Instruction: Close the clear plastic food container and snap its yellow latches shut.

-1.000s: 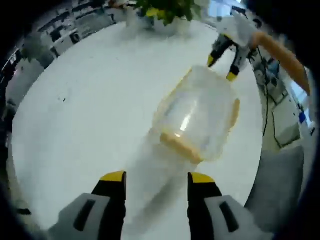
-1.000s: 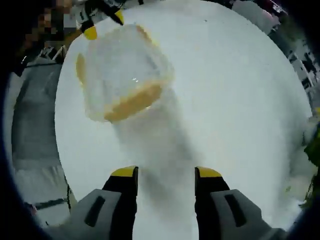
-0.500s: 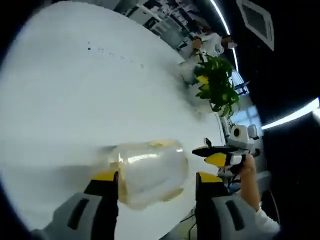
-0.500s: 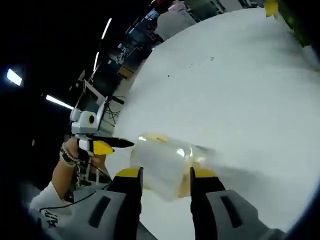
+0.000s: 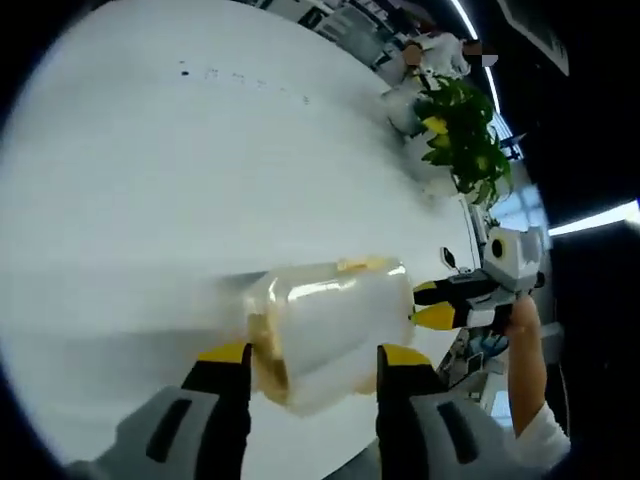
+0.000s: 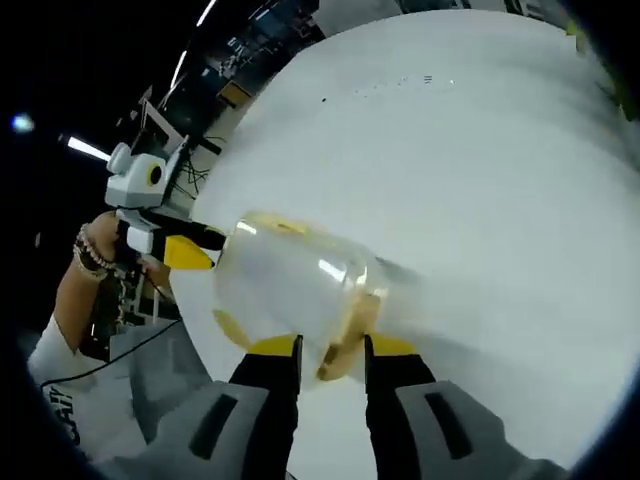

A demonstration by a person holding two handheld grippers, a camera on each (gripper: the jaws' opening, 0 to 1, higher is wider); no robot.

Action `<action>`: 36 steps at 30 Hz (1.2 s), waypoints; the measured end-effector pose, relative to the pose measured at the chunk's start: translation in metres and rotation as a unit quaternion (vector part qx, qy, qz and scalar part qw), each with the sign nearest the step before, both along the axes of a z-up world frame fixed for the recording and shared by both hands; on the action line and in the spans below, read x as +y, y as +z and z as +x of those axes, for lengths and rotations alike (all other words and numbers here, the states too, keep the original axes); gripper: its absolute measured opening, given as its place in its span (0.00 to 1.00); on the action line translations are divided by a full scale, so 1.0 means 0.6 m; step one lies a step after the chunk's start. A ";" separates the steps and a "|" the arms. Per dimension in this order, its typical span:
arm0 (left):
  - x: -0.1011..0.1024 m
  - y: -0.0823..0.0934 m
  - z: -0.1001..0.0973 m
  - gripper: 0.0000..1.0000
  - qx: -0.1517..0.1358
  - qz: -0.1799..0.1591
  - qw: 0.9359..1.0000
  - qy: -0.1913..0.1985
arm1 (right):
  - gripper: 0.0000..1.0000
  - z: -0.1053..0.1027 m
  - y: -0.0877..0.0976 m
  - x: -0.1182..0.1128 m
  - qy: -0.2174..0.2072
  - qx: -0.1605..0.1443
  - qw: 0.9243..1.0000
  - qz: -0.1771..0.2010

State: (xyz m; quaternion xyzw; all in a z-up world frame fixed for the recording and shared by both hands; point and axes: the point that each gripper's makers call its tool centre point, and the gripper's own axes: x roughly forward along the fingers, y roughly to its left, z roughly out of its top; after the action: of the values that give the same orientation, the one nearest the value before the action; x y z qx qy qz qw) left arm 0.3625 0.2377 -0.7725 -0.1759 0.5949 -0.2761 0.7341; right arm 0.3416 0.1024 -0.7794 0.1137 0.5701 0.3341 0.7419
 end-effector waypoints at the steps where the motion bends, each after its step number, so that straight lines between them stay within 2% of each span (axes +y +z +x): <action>1: 0.001 -0.001 0.000 0.43 -0.003 0.005 1.000 -0.009 | 0.23 0.002 0.000 -0.001 0.004 -0.001 1.000 -0.003; 3: 0.004 -0.004 -0.003 0.42 -0.009 0.013 0.999 -0.032 | 0.22 0.004 -0.001 -0.002 0.010 -0.001 1.000 -0.006; 5: 0.011 -0.011 -0.008 0.35 0.000 0.030 0.999 -0.036 | 0.22 0.005 -0.001 -0.001 0.010 0.001 1.000 -0.006; 8: 0.023 -0.022 -0.003 0.24 -0.014 0.055 0.997 -0.046 | 0.22 0.006 -0.002 0.000 0.009 0.004 1.000 -0.005; 9: 0.018 -0.021 -0.003 0.24 -0.011 0.046 0.998 -0.044 | 0.22 0.005 -0.002 0.000 0.008 0.004 1.000 -0.005; 36: 0.020 -0.027 -0.005 0.21 0.003 0.044 0.998 -0.041 | 0.20 0.005 -0.006 0.002 -0.009 0.015 1.000 0.021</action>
State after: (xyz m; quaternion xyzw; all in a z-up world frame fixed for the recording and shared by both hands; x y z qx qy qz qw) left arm 0.3598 0.2499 -0.7888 -0.1203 0.6156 -0.2790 0.7271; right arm 0.3449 0.1036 -0.7830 0.1391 0.5732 0.3378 0.7335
